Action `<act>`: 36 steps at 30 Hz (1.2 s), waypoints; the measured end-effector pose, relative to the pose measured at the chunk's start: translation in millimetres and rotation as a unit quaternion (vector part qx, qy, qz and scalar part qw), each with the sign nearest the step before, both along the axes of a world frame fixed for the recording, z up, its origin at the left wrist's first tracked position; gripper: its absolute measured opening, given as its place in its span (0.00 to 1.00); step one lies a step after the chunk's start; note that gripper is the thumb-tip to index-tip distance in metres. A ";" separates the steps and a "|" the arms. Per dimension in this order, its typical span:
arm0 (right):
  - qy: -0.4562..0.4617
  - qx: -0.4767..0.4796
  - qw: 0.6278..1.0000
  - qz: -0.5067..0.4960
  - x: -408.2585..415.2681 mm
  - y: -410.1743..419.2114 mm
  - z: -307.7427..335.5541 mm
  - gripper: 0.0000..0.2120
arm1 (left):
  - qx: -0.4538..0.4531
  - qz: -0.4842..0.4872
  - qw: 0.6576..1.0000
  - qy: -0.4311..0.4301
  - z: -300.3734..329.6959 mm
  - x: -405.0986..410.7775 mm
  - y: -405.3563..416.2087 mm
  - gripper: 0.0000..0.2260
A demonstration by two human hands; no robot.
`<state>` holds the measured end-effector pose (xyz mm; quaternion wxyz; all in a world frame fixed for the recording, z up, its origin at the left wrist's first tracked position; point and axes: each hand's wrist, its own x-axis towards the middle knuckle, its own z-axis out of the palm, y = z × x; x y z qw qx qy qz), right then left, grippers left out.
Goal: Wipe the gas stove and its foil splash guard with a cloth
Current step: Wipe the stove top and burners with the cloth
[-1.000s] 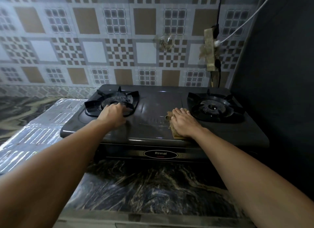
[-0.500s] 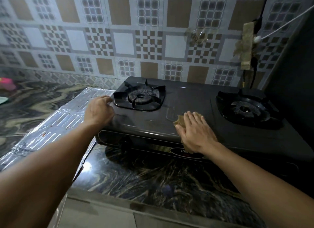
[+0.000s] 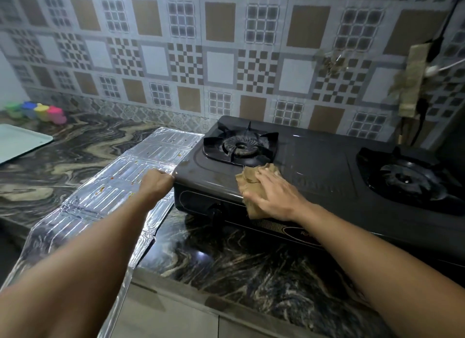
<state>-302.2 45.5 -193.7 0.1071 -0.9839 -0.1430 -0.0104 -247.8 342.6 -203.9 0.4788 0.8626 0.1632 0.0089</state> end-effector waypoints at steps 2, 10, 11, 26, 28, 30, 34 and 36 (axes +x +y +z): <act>0.012 -0.044 0.998 0.037 -3.1 -10.8 -0.6 0.39 | -0.024 0.002 1.000 0.001 -3.0 -2.7 4.0 0.13; -0.011 -0.106 0.993 0.059 2.5 29.7 -8.1 0.37 | -0.104 -0.020 0.994 0.000 6.0 -18.3 7.0 0.09; -0.010 -0.105 0.992 0.068 7.8 41.4 -6.8 0.36 | -0.108 -0.021 0.994 -0.003 6.2 -18.2 6.6 0.09; -0.037 -0.056 0.994 0.091 26.1 82.9 -11.8 0.31 | -0.124 -0.027 0.992 -0.010 -4.5 -21.1 9.5 0.24; -0.030 -0.053 0.995 0.078 24.2 82.8 -11.9 0.31 | -0.118 -0.031 0.992 -0.008 -6.5 -22.0 11.6 0.26; -0.027 -0.056 0.996 0.071 28.9 92.2 -10.2 0.31 | -0.119 -0.040 0.992 -0.007 -7.5 -22.3 14.0 0.27; -0.003 -0.060 0.995 0.079 42.2 116.0 -8.2 0.32 | -0.138 -0.054 0.989 0.008 -7.0 -21.5 18.2 0.25; 0.003 -0.062 0.995 0.083 51.1 129.8 -6.9 0.32 | -0.140 -0.076 0.987 0.025 -7.6 -19.4 22.3 0.25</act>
